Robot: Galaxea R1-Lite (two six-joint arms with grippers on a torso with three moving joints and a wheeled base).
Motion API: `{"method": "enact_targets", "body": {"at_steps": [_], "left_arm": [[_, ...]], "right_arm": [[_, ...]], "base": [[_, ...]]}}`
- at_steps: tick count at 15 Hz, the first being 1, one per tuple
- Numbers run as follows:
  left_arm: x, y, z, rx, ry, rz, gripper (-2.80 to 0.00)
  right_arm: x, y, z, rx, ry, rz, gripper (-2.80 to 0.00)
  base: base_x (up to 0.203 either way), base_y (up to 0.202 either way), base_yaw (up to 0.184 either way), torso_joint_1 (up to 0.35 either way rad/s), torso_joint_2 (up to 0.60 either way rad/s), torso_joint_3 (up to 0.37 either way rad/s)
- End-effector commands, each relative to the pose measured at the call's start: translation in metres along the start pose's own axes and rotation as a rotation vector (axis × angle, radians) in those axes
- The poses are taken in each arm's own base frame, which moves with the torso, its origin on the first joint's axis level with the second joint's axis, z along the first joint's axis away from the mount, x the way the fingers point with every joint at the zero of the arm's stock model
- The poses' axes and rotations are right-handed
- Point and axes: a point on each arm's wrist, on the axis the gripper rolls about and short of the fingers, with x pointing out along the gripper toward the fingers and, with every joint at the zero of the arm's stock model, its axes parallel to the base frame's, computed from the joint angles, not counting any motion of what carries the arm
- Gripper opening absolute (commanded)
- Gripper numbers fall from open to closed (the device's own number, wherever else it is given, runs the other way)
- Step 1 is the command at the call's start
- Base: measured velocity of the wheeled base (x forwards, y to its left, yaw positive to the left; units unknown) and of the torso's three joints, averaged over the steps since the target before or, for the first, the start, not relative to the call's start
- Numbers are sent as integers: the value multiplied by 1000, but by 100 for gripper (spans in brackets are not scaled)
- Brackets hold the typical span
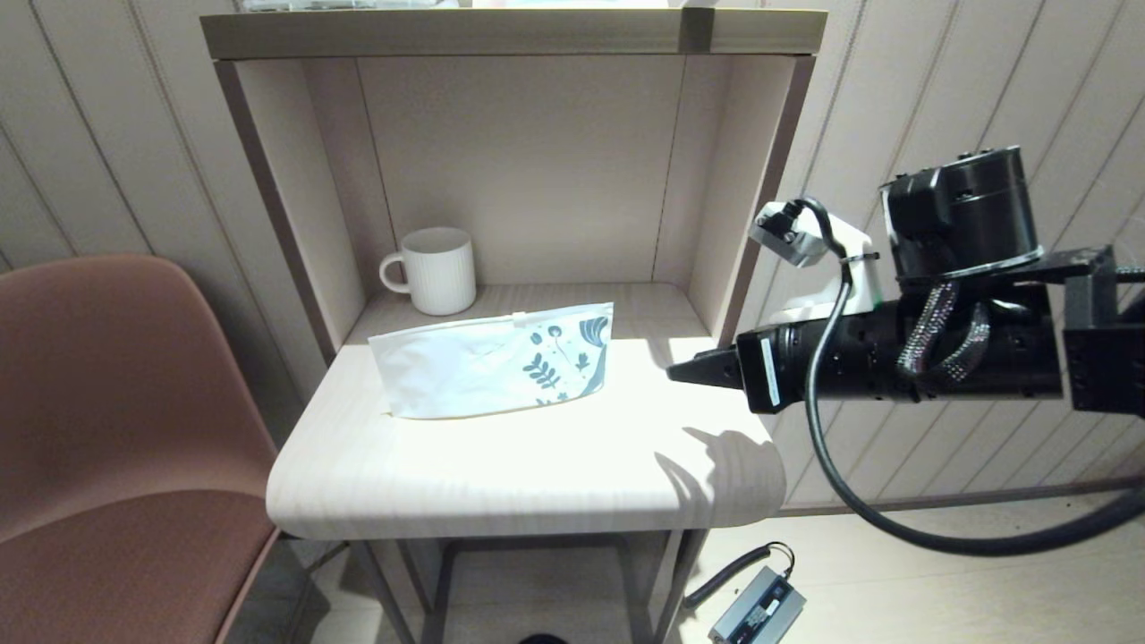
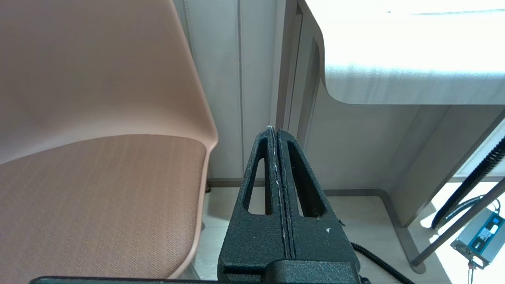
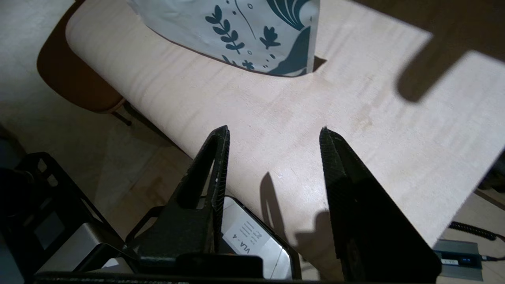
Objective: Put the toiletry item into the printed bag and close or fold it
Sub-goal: Pick up the storage bag
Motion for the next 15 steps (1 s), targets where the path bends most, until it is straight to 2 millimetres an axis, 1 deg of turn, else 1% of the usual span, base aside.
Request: {"method": "enact_targets", "body": {"at_steps": [1,5,7,8,11,12,15], "left_arm": [[0,0,0,0,2,1,-280],[0,0,0,2,3,0,-280],[0,0,0,2,4,-1,-280],[0,0,0,3,5,-1,-280],[0,0,0,4,6,-2,-280],[0,0,-1,4,8,-2,-280],[0,0,0,4,7,-2,-280]], "right_arm": [[24,-9,-1,5,10,62,0],[67,-22,3,-10,-10,100,0],[82,-34,8,-26,-18,104,0],[86,-37,8,-36,-17,134,0],[89,-39,7,-86,-13,283,0],[88,-43,11,-105,-26,295,0],[93,-48,18,-125,-43,335,0]], "base": [[0,0,0,0,0,0],[0,0,0,0,0,0],[0,0,0,0,0,0],[0,0,0,0,0,0],[0,0,0,0,0,0],[0,0,0,0,0,0],[0,0,0,0,0,0]]}}
